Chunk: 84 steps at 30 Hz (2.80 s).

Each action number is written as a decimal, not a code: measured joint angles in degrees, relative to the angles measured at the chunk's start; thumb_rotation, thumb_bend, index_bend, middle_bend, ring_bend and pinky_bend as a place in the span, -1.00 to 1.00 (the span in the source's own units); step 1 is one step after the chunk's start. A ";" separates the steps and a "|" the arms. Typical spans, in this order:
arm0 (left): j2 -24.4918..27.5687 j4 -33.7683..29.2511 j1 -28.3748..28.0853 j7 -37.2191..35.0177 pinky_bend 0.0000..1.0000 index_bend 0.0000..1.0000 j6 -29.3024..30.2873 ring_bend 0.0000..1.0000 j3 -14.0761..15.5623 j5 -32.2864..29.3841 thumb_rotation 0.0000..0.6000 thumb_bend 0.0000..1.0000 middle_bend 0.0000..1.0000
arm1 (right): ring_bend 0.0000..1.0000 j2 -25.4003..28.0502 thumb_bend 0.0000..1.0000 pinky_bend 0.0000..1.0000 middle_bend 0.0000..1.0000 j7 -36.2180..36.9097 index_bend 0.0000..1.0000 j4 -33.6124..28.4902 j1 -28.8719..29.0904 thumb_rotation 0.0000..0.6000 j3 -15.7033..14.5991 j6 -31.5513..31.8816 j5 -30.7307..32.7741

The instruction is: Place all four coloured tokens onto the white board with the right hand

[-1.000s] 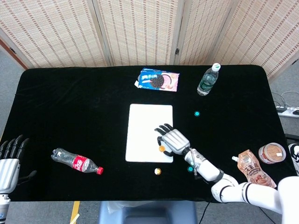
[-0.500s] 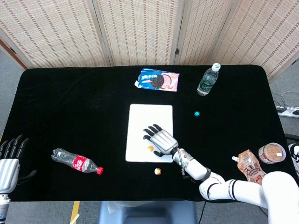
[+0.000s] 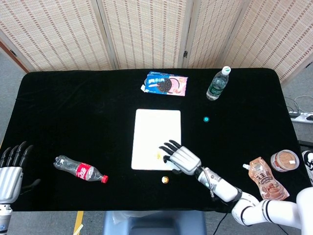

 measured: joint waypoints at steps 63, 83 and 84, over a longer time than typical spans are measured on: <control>-0.25 1.39 0.05 -2.17 -1.00 -1.00 -0.45 -1.00 0.25 0.31 1.00 -0.86 -1.00 | -0.96 -5.73 -0.18 -1.00 -0.69 -6.54 0.11 3.49 0.70 1.00 0.04 -1.25 -2.39; -0.12 1.38 0.39 -2.39 -1.00 -1.00 -0.28 -1.00 0.45 0.26 1.00 -0.85 -1.00 | -0.99 -9.75 -0.18 -1.00 -0.69 -6.95 0.11 13.09 4.86 1.00 7.24 -7.21 9.64; -0.12 1.37 0.39 -2.38 -1.00 -1.00 -0.31 -1.00 0.45 0.25 1.00 -0.85 -1.00 | -0.99 -9.95 -0.18 -1.00 -0.69 -6.99 0.11 13.25 4.97 1.00 7.12 -7.19 9.63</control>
